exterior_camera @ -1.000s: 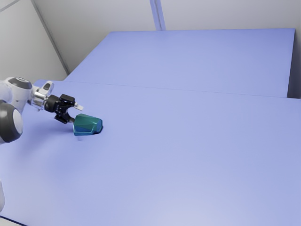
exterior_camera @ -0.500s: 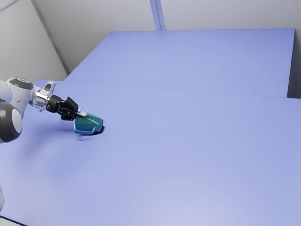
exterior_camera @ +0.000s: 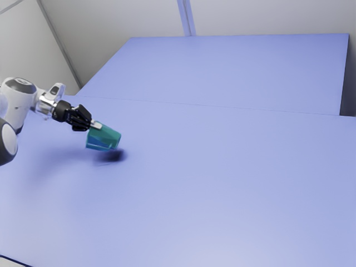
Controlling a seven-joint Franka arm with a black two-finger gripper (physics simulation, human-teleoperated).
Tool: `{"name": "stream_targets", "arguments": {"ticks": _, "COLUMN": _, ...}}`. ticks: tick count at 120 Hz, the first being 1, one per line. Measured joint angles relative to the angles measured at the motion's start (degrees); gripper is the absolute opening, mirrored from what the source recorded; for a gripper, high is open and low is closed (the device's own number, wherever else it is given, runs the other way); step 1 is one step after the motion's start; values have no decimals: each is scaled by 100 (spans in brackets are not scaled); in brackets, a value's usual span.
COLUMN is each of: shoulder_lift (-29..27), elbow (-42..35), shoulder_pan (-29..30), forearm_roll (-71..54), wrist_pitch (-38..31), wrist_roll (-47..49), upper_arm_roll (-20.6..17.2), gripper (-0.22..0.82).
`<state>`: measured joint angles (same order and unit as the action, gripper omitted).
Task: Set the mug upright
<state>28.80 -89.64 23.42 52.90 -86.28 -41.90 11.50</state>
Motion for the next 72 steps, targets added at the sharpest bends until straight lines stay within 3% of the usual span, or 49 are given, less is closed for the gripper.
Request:
{"name": "stream_targets", "arguments": {"ticks": 32, "shoulder_lift": -898, "elbow": -33, "shoulder_pan": -1202, "forearm_roll": -1885, "wrist_pitch": -321, "wrist_roll": 485, "upper_arm_roll": -48, "gripper": -18}}
{"name": "stream_targets", "arguments": {"ticks": 49, "shoulder_lift": -1103, "elbow": -14, "shoulder_pan": -1538, "forearm_roll": -3197, "wrist_pitch": -808, "wrist_roll": 845, "upper_arm_roll": -632, "gripper": -18}}
{"name": "stream_targets", "arguments": {"ticks": 72, "shoulder_lift": -1645, "elbow": -762, "shoulder_pan": -1910, "forearm_roll": -4284, "wrist_pitch": -1676, "wrist_roll": 1319, "upper_arm_roll": -890, "gripper": -18}}
